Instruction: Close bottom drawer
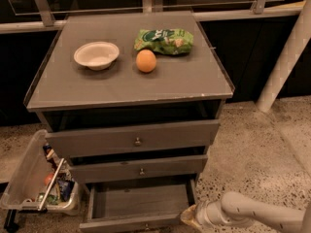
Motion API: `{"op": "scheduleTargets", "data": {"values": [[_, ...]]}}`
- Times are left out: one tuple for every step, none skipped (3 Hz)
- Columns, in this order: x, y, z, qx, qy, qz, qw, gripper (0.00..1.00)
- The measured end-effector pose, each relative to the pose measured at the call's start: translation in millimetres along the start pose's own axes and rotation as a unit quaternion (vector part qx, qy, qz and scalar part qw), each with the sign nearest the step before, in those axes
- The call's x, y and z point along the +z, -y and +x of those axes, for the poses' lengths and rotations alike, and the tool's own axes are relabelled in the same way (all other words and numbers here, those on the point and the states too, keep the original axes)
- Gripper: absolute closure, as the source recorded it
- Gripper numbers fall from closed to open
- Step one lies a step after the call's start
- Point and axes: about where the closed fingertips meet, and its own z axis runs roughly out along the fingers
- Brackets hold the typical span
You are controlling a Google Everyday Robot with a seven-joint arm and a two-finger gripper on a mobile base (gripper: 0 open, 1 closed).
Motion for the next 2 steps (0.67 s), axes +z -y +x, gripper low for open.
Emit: {"op": "scheduleTargets", "data": {"values": [[28.6, 2.3, 14.0, 0.003, -0.005, -0.016, 0.9998, 1.00], [41.6, -1.7, 29.3, 0.000, -0.011, -0.024, 0.9997, 1.00]]}}
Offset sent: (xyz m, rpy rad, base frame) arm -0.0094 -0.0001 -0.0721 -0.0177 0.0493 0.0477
